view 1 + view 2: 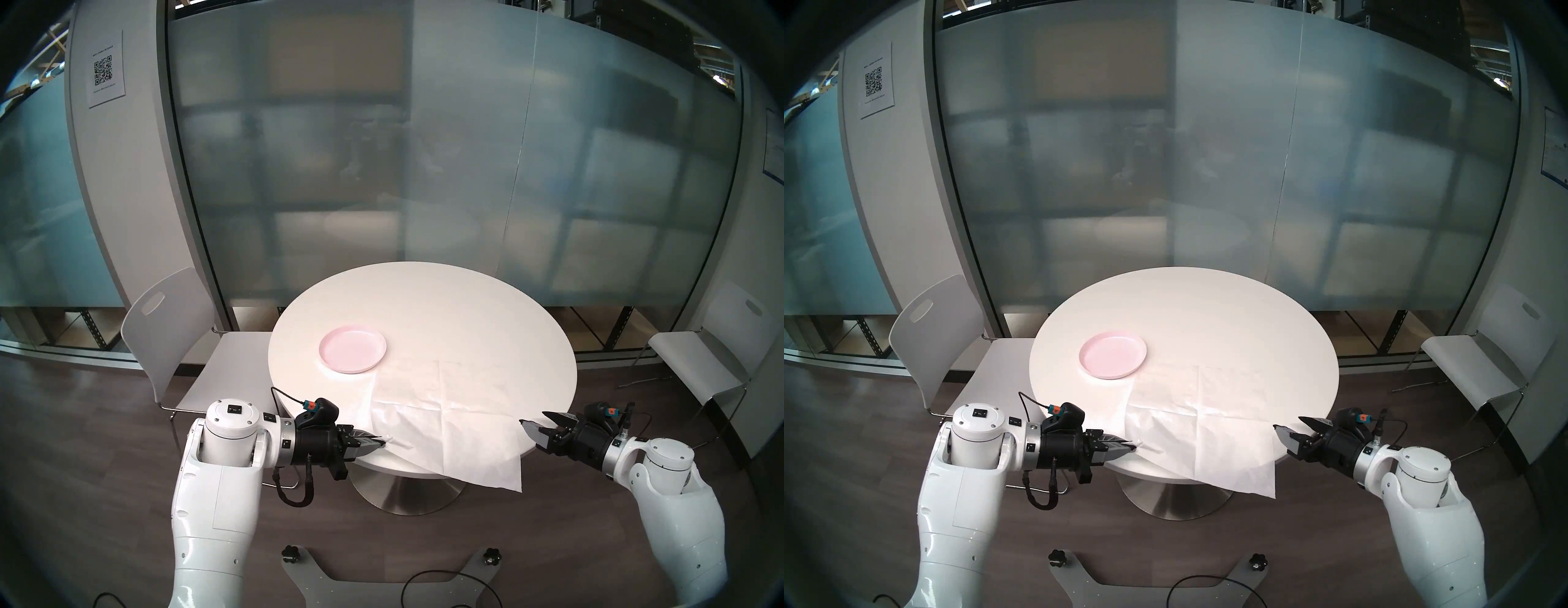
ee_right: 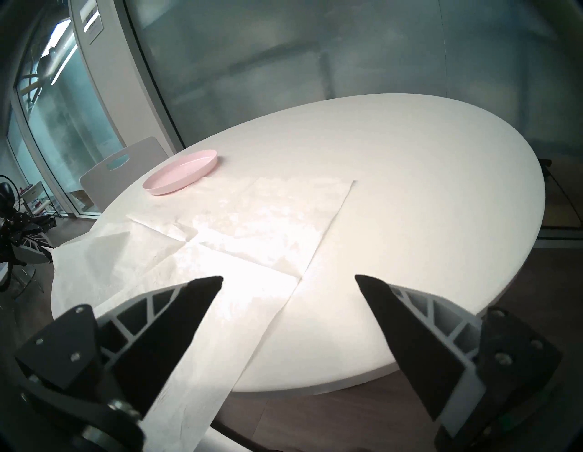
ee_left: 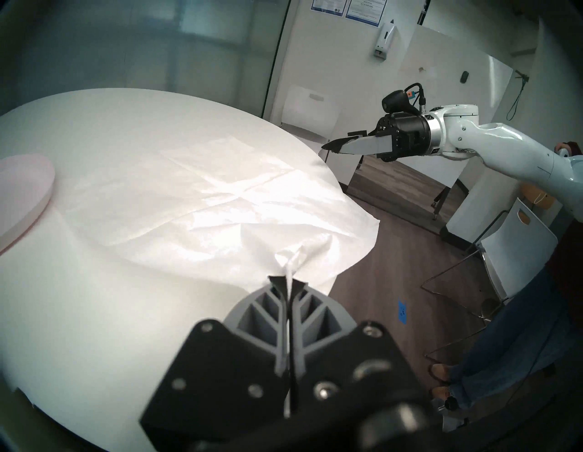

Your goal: Fold the napkin in half twice and place it beside the plate

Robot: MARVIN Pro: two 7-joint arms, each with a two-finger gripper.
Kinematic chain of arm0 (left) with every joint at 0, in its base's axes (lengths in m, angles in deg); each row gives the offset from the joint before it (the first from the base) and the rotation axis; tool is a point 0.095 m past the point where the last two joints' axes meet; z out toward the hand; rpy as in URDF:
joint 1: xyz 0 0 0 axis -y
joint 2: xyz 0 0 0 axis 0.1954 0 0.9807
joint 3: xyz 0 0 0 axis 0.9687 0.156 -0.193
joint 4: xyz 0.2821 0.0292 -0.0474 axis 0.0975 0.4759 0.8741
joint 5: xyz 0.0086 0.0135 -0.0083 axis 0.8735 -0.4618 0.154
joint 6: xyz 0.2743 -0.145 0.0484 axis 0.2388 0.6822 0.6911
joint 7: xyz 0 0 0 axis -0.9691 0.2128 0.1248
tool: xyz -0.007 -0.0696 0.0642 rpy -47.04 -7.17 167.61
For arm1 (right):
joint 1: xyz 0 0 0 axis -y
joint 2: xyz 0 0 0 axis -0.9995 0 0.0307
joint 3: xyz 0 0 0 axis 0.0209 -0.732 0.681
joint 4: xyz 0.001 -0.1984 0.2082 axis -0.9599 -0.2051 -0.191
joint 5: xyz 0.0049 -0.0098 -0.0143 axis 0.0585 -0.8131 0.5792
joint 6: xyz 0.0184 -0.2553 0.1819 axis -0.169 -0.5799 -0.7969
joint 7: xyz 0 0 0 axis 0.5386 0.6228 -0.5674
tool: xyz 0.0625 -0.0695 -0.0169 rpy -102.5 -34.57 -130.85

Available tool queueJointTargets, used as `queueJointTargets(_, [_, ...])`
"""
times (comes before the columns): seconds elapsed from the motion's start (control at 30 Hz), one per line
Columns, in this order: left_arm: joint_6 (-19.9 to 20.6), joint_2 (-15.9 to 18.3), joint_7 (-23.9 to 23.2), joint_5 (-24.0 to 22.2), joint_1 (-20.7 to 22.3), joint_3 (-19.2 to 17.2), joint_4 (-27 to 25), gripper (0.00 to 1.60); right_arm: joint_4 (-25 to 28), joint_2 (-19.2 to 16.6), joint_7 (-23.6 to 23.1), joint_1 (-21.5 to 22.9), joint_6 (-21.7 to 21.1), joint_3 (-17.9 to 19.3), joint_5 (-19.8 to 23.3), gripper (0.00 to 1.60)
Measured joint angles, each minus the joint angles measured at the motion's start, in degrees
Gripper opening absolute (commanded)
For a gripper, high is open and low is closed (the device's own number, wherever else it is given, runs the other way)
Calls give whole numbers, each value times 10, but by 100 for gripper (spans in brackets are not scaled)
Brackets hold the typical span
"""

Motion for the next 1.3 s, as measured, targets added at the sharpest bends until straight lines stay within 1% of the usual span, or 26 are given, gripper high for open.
queueJointTargets(0.2, [61,19,64,-53,-6,14,-1,15,-3,1,-4,4,0,5,2,160])
queueJointTargets(0.27, [82,28,86,-77,-10,21,-1,14,-3,1,-6,5,0,6,2,160])
queueJointTargets(0.43, [115,52,122,-135,-20,41,-3,14,-6,0,-10,7,0,9,2,160])
queueJointTargets(0.53, [125,66,132,-163,-26,53,-6,14,-7,-1,-12,8,0,11,2,160])
queueJointTargets(0.87, [150,119,157,-257,-49,83,-33,13,-9,-3,-20,10,0,14,2,160])
queueJointTargets(0.93, [152,129,160,-271,-53,86,-39,14,-9,-3,-21,10,0,14,2,160])
queueJointTargets(1.03, [153,144,161,-287,-57,91,-45,13,-9,-3,-23,10,0,15,3,160])
queueJointTargets(1.17, [139,166,152,-296,-60,104,-51,10,-9,-3,-25,9,1,19,3,160])
queueJointTargets(1.23, [123,178,137,-294,-61,114,-52,1,-9,-3,-26,8,2,20,3,160])
queueJointTargets(1.3, [110,186,126,-290,-60,122,-52,1,-8,-3,-27,7,2,22,3,160])
